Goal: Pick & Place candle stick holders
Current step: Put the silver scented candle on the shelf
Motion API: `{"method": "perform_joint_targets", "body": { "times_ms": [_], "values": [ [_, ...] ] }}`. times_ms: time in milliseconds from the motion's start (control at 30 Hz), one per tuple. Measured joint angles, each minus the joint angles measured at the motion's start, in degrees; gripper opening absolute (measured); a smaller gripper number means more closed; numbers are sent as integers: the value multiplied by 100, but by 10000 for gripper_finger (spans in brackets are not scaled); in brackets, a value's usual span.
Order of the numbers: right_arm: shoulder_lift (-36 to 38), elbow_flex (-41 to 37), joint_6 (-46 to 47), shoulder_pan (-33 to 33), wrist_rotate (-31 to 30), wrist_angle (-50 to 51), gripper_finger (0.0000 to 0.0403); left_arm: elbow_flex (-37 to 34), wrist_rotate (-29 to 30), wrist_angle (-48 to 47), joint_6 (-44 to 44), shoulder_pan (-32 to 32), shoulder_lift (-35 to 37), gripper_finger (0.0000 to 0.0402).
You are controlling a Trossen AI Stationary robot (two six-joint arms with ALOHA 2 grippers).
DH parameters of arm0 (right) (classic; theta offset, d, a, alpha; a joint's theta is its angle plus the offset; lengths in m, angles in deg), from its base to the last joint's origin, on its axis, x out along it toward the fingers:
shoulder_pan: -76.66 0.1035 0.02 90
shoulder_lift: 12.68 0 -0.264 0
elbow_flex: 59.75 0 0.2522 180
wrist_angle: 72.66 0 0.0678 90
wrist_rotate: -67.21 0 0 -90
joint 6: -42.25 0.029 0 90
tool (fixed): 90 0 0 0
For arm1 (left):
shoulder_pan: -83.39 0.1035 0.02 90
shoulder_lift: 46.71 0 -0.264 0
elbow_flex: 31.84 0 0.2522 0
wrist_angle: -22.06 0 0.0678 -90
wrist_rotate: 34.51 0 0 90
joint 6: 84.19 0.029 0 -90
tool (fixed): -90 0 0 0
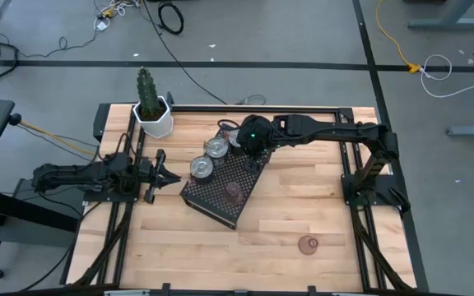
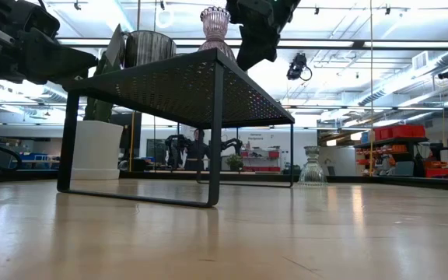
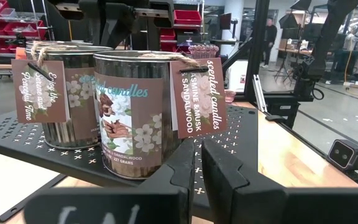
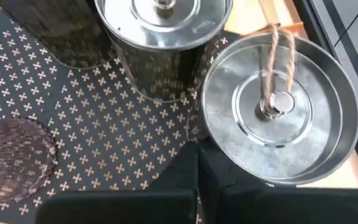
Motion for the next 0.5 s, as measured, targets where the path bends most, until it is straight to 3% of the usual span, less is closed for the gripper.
{"method": "perform_joint_targets", "body": {
  "times_ms": [500],
  "values": [
    [26, 0, -5, -47, -27, 581, 1, 0, 0, 0, 0, 2, 0, 34]
  ]
}}
